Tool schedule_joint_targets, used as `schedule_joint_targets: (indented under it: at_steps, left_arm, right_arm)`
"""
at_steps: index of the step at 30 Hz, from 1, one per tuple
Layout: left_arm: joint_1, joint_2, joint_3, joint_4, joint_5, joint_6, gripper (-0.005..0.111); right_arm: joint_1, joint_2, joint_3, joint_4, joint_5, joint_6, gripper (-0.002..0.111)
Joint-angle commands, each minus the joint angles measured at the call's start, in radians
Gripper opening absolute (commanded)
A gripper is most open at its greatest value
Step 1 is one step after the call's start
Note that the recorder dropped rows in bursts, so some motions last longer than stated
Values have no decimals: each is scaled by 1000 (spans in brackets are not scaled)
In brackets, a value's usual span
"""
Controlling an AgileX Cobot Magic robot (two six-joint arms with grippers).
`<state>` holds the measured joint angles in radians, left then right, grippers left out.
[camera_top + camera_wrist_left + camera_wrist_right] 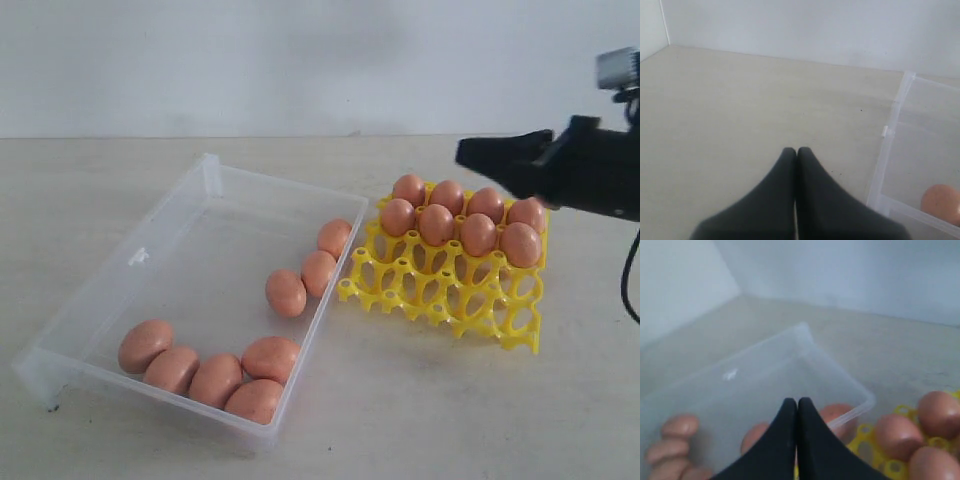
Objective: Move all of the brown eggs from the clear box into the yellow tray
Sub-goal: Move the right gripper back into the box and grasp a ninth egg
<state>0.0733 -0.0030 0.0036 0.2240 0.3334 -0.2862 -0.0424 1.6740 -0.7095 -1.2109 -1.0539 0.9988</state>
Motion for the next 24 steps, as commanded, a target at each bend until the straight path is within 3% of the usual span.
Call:
schedule_joint_targets:
  at_steps: [1,4,5,8,10,12,14,16,18,22,23,24]
  left_arm:
    - [-3,3,-4,0,-4,-10,-4]
    - [-3,3,-4,0,-4,-10,-4]
    - [-3,3,-4,0,-4,-10,-4]
    - [-3,3,-4,0,-4,-10,-4]
    - [-3,3,-4,0,-4,-10,-4]
    - [-3,3,-4,0,-4,-10,-4]
    - [-3,3,-4,0,-4,-10,-4]
    - [-3,3,-4,0,-4,-10,-4]
    - [-3,3,-4,0,-4,-10,-4]
    - [-3,3,-4,0,-4,-10,-4]
    - [-3,3,-4,0,-4,-10,-4]
    - [-3,3,-4,0,-4,-10,-4]
  right_arm:
    - [259,-155,-2,-264,376,11,0]
    - [502,-242,-2,-398,944,131,0]
    - [601,-259,-3,-393,1205,160,0]
    - [752,-263,-64,-245,1604,62,0]
    - [773,-263,-129,-1,1642,-152,0]
    - [767,-252,-242,413,1670,-528,0]
    - [748,-210,-385,778,1810,-859,0]
    - [738,-145,-534,984,1979,-1025,0]
    - [738,-11,-720,1094,2116,-1104,0]
    - [740,265,-1047,1205,2167,-1145,2]
    - [740,312,-1097,1224,2193,-1147,7]
    - [740,397,-1179,1235,2239,-1147,20]
